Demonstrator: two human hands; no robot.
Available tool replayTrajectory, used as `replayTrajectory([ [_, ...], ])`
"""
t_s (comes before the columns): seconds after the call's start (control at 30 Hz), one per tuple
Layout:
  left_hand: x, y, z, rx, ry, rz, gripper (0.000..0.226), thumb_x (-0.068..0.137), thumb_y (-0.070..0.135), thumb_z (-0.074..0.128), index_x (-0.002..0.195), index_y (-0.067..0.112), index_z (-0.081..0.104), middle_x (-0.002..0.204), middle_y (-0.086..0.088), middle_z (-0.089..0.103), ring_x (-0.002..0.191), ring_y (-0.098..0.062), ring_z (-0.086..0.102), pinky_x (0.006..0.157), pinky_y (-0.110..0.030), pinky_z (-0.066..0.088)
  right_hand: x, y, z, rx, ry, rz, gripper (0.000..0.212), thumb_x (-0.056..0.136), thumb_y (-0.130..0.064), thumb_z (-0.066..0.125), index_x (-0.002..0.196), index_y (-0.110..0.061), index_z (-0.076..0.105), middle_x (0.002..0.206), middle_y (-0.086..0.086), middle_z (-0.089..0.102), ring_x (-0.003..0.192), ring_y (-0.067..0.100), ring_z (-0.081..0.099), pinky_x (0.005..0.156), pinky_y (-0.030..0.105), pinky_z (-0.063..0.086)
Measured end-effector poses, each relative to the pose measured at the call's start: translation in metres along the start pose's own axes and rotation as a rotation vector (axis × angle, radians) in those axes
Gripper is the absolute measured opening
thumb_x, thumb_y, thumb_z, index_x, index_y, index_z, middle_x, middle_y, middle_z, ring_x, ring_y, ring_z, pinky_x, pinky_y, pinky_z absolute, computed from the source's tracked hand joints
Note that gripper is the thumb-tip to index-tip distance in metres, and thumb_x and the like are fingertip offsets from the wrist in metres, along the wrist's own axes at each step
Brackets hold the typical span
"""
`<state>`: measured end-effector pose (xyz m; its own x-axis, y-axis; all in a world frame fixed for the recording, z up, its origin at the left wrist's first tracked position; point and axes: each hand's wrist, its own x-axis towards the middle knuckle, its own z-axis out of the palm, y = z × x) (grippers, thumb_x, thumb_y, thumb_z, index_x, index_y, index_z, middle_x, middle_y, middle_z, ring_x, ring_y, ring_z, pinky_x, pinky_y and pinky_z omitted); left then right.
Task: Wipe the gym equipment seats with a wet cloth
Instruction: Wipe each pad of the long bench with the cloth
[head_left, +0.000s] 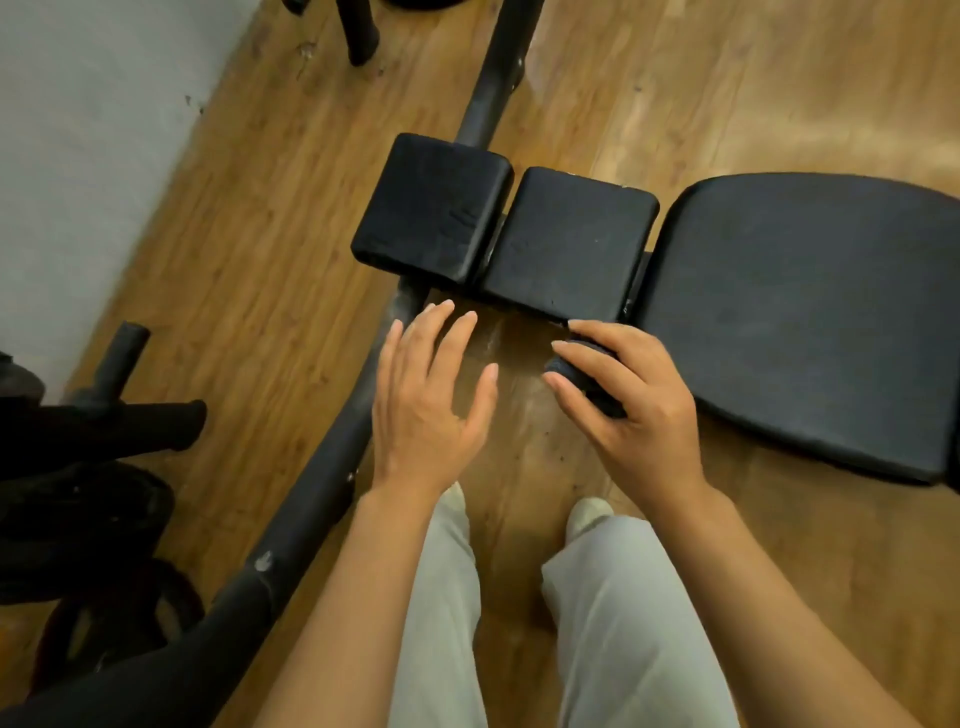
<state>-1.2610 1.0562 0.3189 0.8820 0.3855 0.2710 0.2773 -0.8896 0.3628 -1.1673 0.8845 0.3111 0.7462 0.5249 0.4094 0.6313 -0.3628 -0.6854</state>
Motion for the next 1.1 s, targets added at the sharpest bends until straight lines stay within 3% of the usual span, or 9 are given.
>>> replayTrajectory([
  [0.23,0.009,-0.126,0.121,-0.014,0.087,-0.021,0.047,0.095,0.029,0.058,0.137,0.009,0.054,0.143,-0.013,0.052,0.136,-0.026,0.045,0.118,-0.049,0.029,0.012,0.071,0.149,-0.007,0.016,-0.126,0.031,0.098,-0.03,0.064,0.114,-0.005,0.073,0.121,0.012,0.067,0.113,0.024,0.062,0.102,0.028,0.046],
  [0.5,0.051,-0.246,0.223,0.029,0.233,0.053,0.047,0.097,0.026,0.058,0.14,0.007,0.052,0.149,-0.014,0.046,0.141,-0.028,0.039,0.119,-0.045,0.024,0.056,0.138,0.28,-0.059,0.081,-0.326,0.029,0.098,-0.028,0.066,0.115,-0.005,0.073,0.121,0.012,0.067,0.113,0.027,0.062,0.1,0.032,0.048],
  [0.67,0.083,-0.309,0.241,0.048,0.306,0.03,0.048,0.103,0.026,0.041,0.147,0.007,0.044,0.155,-0.011,0.039,0.146,-0.025,0.032,0.121,-0.035,0.013,0.078,0.159,0.333,-0.185,0.111,-0.502,0.031,0.103,-0.023,0.059,0.12,0.001,0.068,0.125,0.018,0.064,0.117,0.033,0.058,0.105,0.036,0.045],
  [0.77,0.102,-0.345,0.242,0.088,0.236,0.142,0.048,0.104,0.024,0.037,0.148,0.008,0.042,0.156,-0.012,0.037,0.147,-0.025,0.03,0.122,-0.037,0.014,0.091,0.157,0.363,-0.35,0.041,-0.538,0.04,0.103,-0.021,0.054,0.132,0.006,0.056,0.132,0.023,0.058,0.121,0.038,0.055,0.109,0.045,0.043],
  [0.87,0.111,-0.374,0.241,0.123,0.152,0.34,0.047,0.104,0.02,0.039,0.149,0.006,0.04,0.156,-0.014,0.036,0.147,-0.027,0.029,0.121,-0.042,0.019,0.09,0.16,0.375,-0.418,-0.015,-0.537,0.045,0.103,-0.02,0.05,0.138,0.008,0.046,0.141,0.027,0.05,0.13,0.039,0.049,0.118,0.049,0.032],
  [0.97,0.122,-0.39,0.239,0.129,0.144,0.461,0.046,0.105,0.015,0.039,0.149,0.003,0.039,0.157,-0.015,0.035,0.147,-0.029,0.029,0.122,-0.042,0.02,0.089,0.167,0.367,-0.355,-0.081,-0.584,0.037,0.101,-0.012,0.052,0.132,0.007,0.047,0.147,0.028,0.042,0.139,0.039,0.039,0.122,0.048,0.024],
  [1.1,0.128,-0.403,0.234,0.157,0.12,0.561,0.048,0.104,0.011,0.041,0.149,-0.005,0.035,0.156,-0.02,0.034,0.147,-0.032,0.028,0.122,-0.044,0.022,0.091,0.173,0.367,-0.526,-0.102,-0.72,0.028,0.103,-0.004,0.053,0.128,0.007,0.056,0.146,0.025,0.048,0.142,0.04,0.038,0.119,0.054,0.027],
])
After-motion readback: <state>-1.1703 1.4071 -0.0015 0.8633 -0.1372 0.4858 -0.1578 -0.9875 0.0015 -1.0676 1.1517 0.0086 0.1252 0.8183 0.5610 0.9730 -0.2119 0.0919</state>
